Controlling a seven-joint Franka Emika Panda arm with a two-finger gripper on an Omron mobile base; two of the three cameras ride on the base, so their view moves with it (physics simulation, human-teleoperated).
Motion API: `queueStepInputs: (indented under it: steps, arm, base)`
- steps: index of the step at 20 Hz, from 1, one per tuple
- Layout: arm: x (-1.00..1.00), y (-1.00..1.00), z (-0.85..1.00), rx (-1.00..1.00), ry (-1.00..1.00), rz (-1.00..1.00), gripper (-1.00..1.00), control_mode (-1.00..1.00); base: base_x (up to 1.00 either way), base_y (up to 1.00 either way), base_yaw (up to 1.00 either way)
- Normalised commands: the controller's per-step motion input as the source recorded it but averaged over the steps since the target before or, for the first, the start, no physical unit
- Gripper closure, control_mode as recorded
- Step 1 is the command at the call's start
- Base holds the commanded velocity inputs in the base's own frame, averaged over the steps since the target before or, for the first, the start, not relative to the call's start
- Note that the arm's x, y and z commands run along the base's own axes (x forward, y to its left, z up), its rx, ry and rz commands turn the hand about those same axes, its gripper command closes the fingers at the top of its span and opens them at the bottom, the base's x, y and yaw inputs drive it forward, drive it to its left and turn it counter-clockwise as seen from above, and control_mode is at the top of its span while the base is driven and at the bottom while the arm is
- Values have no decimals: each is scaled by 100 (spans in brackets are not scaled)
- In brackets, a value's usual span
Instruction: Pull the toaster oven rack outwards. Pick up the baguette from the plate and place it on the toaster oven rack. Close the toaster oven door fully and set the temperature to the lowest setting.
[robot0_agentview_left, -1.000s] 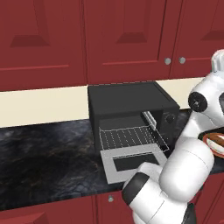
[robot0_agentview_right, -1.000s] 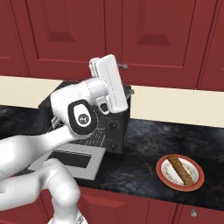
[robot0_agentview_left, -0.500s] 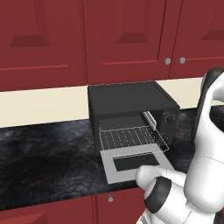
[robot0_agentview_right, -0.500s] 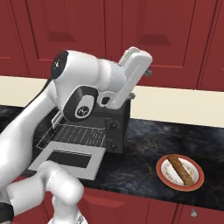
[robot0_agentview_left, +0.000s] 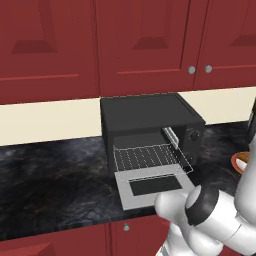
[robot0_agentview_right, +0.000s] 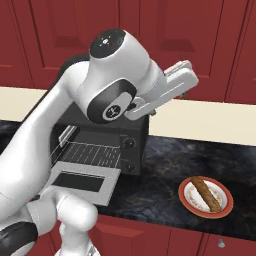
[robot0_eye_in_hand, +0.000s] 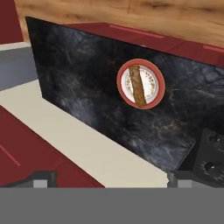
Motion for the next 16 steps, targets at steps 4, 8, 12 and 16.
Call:
queueStepInputs:
  steps: [4,8,12,16]
  arm:
    - [0,-31,-68,10,0,0,-100,-100]
    - [0,-29,-49,11,0,0,-100,-100]
    - [0,-25,-38,8,0,3,-100,-100]
    - [0,-27,-36,0,0,4,-100,-100]
  base:
    - [0,0,0]
    - [0,0,0]
    - [0,0,0]
    - [0,0,0]
